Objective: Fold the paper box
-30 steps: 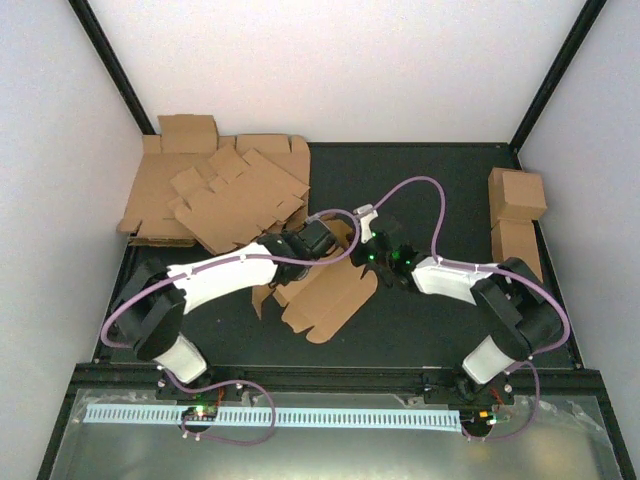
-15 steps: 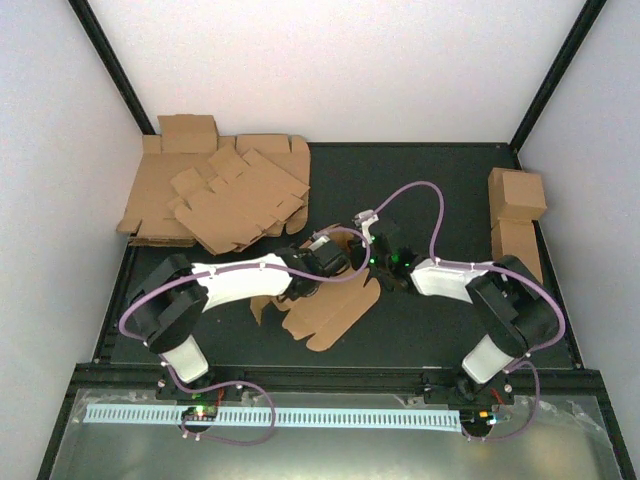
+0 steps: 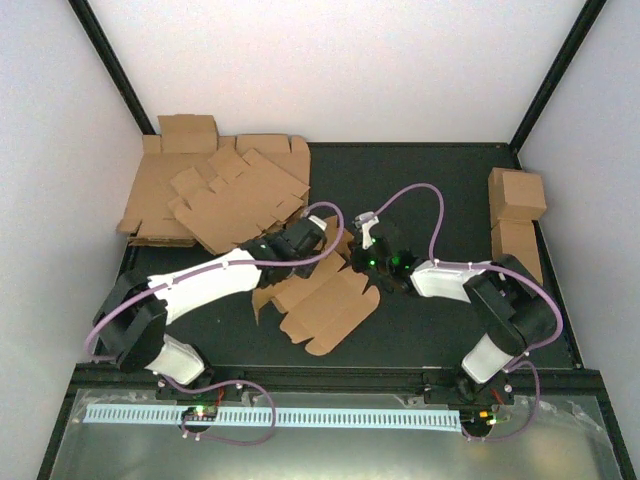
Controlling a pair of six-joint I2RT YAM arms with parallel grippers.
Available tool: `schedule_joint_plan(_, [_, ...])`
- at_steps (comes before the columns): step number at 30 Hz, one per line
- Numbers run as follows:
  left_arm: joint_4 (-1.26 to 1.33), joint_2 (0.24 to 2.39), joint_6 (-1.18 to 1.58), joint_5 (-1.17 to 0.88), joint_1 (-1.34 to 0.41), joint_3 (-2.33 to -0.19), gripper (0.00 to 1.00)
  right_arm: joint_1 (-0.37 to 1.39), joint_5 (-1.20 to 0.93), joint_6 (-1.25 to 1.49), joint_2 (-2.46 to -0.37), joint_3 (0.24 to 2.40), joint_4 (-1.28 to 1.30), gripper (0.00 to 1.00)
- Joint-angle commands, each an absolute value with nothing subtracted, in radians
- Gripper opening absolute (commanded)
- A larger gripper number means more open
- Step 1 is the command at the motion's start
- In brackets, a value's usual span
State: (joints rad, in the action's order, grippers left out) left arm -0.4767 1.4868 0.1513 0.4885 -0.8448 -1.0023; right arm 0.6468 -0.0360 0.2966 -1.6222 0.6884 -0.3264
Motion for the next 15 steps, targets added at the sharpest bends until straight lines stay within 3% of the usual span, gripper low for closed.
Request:
schedule_joint_plan(1, [-0.398, 1.433, 0.158, 0.191, -0.745, -0.961, 0.7, 0.653, -0.037, 0.286, -1.601, 0.662, -0.379, 0.02])
schedule_joint_plan(8, [-0.378, 1.413, 0.081, -0.038, -0.654, -0.988, 0.76, 0.654, -0.05, 0.273, -1.593, 0.658, -0.39, 0.02])
schedule_joint_plan(15, [-0.433, 1.455, 0.015, -0.107, -0.648, -1.045, 0.78, 0.654, -0.046, 0.271, -1.589, 0.658, -0.388, 0.02])
